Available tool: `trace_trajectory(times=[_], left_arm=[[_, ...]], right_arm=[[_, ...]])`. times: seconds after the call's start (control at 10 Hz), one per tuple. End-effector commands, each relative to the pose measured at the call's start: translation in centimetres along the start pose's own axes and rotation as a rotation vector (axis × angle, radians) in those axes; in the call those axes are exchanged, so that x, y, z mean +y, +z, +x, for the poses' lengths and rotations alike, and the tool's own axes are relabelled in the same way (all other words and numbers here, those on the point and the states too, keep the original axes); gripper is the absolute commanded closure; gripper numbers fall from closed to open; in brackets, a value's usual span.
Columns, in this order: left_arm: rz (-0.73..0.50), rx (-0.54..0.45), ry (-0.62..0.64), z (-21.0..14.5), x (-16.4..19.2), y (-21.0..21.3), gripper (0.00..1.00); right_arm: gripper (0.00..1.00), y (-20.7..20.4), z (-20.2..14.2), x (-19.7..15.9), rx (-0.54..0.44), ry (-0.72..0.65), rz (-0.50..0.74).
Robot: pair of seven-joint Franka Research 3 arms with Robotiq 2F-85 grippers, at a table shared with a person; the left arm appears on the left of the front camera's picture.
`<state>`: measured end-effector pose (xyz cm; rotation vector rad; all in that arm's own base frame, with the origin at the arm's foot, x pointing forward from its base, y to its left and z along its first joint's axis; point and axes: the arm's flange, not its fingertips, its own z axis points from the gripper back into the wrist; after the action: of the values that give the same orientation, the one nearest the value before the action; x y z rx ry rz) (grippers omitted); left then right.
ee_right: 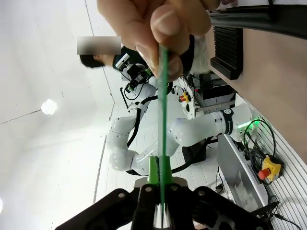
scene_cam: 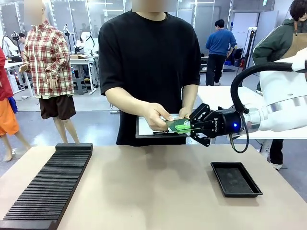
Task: Inspect the PCB.
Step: Pick up the Blank PCB that the human is holding, then place the Blank PCB in the ESD tray.
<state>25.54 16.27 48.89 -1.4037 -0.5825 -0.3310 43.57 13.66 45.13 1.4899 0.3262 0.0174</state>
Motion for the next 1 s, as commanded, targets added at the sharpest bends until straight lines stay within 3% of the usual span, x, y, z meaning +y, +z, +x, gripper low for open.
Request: trace_trajectory(times=[0.0,0.9], left_arm=[[-0.004,0.004,0.01,0.39,-0.38,0.2,0.0],[-0.004,0.004,0.01,0.39,-0.38,0.2,0.0]], right_arm=[[1.0,-0.16,-0.05,0.45,0.001,0.0,-0.007],[1.0,-0.16,-0.05,0.45,0.001,0.0,-0.007]])
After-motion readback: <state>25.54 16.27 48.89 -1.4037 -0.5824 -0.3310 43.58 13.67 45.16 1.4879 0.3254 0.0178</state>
